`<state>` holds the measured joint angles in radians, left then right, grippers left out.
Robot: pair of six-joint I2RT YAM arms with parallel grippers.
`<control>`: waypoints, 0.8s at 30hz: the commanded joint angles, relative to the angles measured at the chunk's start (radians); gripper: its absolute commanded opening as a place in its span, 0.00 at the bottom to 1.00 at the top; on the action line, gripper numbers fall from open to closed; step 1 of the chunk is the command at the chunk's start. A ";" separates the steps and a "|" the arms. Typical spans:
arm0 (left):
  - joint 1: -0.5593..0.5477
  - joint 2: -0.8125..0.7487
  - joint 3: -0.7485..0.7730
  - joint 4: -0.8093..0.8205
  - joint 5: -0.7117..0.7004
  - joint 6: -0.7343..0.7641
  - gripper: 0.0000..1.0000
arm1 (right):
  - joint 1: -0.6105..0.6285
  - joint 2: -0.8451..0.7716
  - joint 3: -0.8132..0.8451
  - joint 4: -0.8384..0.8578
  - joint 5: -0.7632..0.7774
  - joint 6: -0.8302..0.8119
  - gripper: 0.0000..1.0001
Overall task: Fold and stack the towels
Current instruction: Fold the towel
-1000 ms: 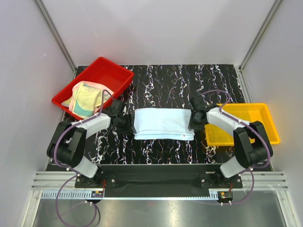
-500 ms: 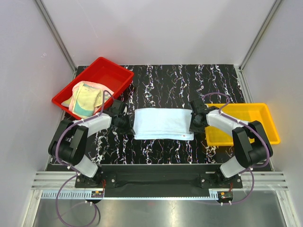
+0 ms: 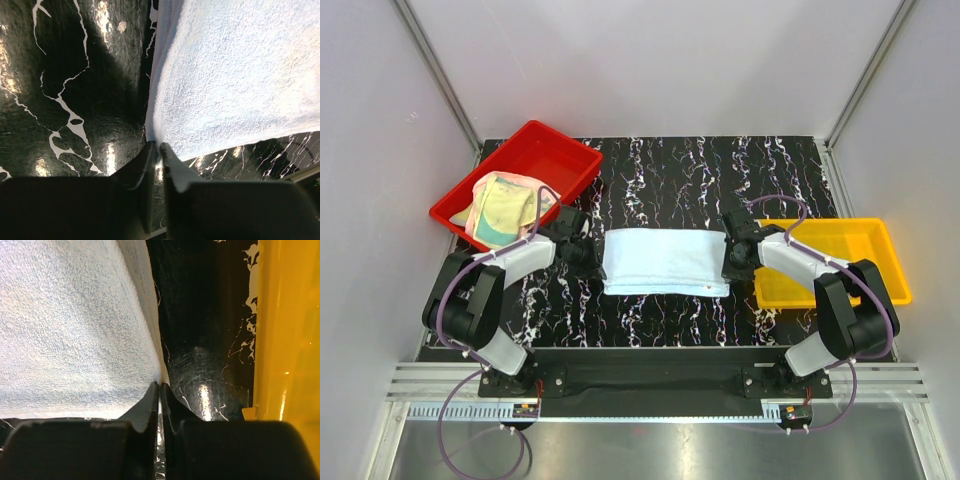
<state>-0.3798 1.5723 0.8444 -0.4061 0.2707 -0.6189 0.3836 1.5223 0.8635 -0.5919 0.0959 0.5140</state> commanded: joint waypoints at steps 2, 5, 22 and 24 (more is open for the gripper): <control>-0.010 -0.001 0.042 -0.002 0.019 0.011 0.01 | 0.005 -0.027 0.031 -0.005 0.019 -0.012 0.01; -0.010 0.000 0.051 -0.008 0.022 0.016 0.00 | 0.005 -0.028 0.040 -0.012 0.021 -0.017 0.00; -0.014 -0.049 0.162 -0.157 0.012 0.004 0.00 | 0.003 -0.069 0.169 -0.150 0.100 -0.080 0.00; -0.021 -0.078 0.171 -0.180 0.015 -0.002 0.00 | 0.001 -0.091 0.183 -0.189 0.084 -0.075 0.00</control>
<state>-0.3904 1.5673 0.9611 -0.5480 0.2741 -0.6113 0.3836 1.4944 0.9840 -0.7143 0.1459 0.4549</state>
